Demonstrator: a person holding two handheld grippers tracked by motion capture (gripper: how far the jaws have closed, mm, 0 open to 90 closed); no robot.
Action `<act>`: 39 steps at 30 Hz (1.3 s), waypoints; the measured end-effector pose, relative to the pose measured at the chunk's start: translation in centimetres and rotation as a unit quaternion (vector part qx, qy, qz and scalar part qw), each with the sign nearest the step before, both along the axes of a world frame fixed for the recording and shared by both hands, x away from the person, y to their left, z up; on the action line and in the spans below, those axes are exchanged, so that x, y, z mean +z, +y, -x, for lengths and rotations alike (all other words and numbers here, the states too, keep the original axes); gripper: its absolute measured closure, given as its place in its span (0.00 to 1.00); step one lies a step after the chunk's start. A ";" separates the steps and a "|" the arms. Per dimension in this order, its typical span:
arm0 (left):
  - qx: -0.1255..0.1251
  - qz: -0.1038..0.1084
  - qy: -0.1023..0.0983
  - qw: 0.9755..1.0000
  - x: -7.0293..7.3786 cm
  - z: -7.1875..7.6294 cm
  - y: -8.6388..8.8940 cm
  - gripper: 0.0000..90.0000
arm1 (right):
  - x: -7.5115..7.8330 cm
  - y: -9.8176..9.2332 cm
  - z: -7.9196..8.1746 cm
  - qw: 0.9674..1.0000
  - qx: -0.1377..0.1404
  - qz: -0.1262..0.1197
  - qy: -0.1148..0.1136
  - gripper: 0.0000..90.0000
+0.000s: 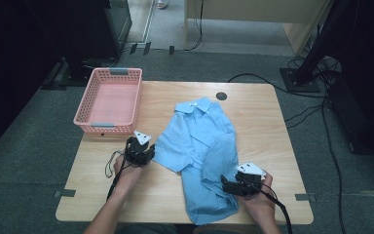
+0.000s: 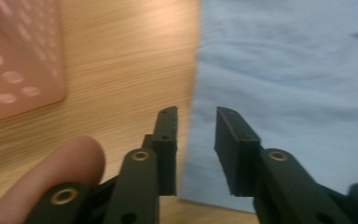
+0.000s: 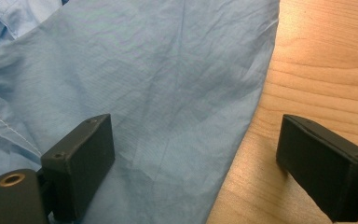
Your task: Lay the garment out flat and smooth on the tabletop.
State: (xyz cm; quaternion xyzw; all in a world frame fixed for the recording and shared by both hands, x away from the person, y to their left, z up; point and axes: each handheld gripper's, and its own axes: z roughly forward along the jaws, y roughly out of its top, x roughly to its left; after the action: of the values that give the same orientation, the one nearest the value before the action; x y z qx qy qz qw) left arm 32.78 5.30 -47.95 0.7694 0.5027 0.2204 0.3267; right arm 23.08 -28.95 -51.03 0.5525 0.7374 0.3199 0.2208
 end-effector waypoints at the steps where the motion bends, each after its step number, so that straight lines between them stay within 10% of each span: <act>1: -0.011 0.007 -0.003 1.000 0.3 0.4 -0.4 0.75 | 0.0 0.0 0.0 1.000 0.000 0.000 0.000 0.12; 7: -0.077 0.055 0.021 0.995 0.5 2.3 -4.4 0.57 | 0.0 0.0 0.0 1.000 0.000 0.000 0.000 0.12; 13: -0.101 0.024 0.034 0.994 -1.2 3.3 -7.2 0.59 | 0.0 0.0 0.0 1.000 0.000 0.000 0.000 0.12; 24: -0.112 -0.017 -0.004 0.994 -2.3 3.8 -6.5 1.00 | 0.0 0.0 0.0 1.000 -0.001 0.000 0.000 0.12; 39: -0.060 -0.030 0.008 0.998 -2.0 1.9 -0.8 1.00 | 0.0 -0.3 -0.1 1.000 -0.011 0.000 0.000 0.12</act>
State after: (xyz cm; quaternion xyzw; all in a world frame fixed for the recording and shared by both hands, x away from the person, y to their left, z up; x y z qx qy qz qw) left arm 30.90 4.48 -49.97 0.8092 0.4518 0.2093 0.3120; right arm 23.18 -29.23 -51.03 0.5605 0.7312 0.3177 0.2242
